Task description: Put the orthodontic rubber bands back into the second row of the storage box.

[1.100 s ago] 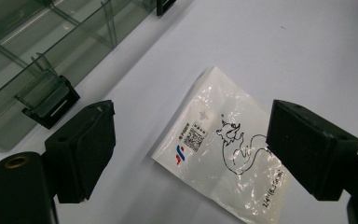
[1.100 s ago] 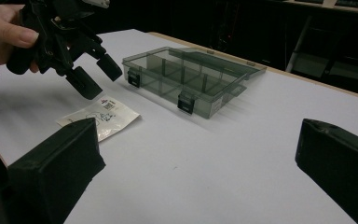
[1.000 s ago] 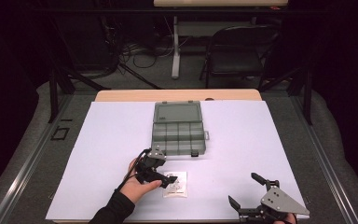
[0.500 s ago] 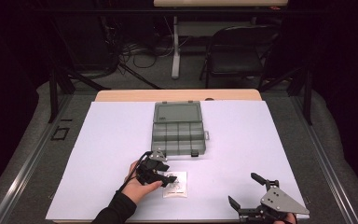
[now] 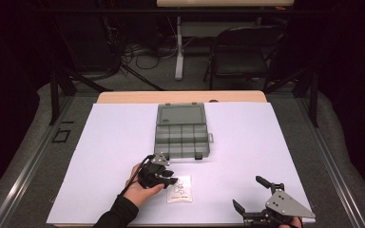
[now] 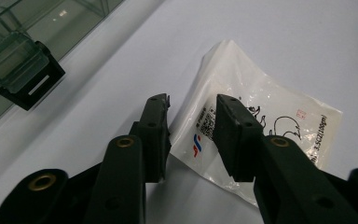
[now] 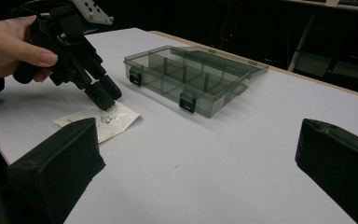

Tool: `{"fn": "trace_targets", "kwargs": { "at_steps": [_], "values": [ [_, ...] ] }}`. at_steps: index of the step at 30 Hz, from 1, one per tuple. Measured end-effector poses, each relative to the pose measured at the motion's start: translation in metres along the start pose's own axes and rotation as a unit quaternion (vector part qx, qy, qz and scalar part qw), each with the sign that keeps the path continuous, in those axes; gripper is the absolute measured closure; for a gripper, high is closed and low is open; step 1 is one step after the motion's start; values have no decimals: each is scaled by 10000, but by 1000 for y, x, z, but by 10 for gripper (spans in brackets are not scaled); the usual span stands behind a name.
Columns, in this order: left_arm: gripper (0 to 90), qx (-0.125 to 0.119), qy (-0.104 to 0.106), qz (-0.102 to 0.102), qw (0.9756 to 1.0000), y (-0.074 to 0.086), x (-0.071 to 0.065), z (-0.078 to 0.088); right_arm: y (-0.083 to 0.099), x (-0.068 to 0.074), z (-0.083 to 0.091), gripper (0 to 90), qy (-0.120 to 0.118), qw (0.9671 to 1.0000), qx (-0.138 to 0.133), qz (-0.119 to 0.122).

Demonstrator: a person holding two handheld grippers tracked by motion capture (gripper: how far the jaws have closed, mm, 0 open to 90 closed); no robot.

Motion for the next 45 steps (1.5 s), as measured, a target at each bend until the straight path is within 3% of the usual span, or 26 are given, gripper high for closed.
{"fn": "trace_targets", "kwargs": {
  "at_steps": [4, 16, 27, 45],
  "values": [
    [738, 18, -39, -19, 10000, 0, 2, 0, 0, 0, 0, 0, -2, 10000, -6, -8],
    [852, 35, -68, -101, 9999, 2, 2, 2, 1, 0, -1, 0, -30, 10000, 42, -5],
    [875, -44, -39, -222, 9997, 2, 0, 8, 1, 0, -1, 0, -21, 10000, 38, -30],
    [886, -387, 5, -458, 9982, -4, -11, 29, 1, 0, -1, 0, -11, 10000, 23, -43]
  ]
}}
Point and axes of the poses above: each handheld gripper's, and its own axes: z roughly backward along the jaws, y roughly out of its underside, x roughly to its left, the point moved 5 cm from there along -z, roughly forward along the jaws, and after that the axes turned 10 degrees about y, right-handed, at the moved point
